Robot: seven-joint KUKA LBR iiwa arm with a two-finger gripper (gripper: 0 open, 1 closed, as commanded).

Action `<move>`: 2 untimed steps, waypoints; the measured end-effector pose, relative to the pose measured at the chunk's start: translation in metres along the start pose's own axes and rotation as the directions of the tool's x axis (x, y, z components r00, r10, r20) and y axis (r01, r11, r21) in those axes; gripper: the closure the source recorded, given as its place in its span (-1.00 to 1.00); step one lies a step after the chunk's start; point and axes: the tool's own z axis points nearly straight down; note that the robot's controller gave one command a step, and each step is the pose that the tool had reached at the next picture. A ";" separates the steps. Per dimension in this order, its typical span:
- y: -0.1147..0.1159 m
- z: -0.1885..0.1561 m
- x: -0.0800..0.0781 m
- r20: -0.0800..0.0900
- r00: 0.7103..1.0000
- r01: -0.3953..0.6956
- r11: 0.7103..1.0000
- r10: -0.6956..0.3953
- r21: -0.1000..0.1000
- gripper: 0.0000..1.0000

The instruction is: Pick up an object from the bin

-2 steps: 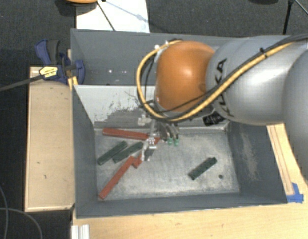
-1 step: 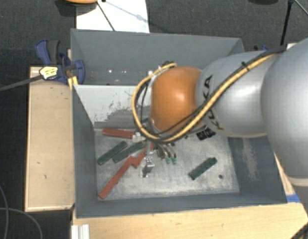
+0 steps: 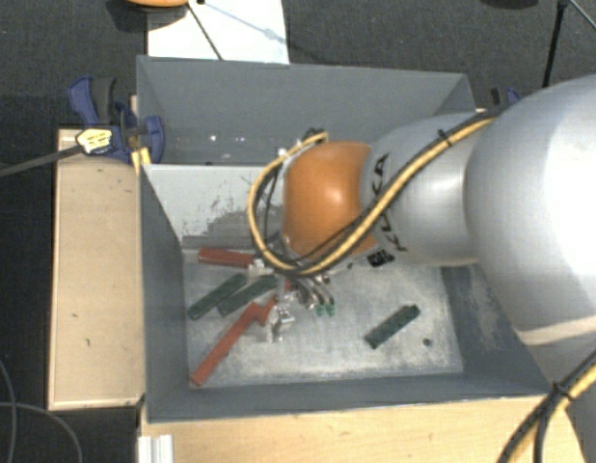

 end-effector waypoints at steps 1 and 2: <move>-0.001 0.003 -0.001 -0.002 1.000 0.011 1.000 -0.011 0.000 1.00; -0.001 0.003 -0.001 -0.003 1.000 0.006 1.000 -0.006 0.000 1.00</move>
Offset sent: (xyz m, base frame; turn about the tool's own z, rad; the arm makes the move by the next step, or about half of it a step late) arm 0.0000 0.0000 0.0000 0.0000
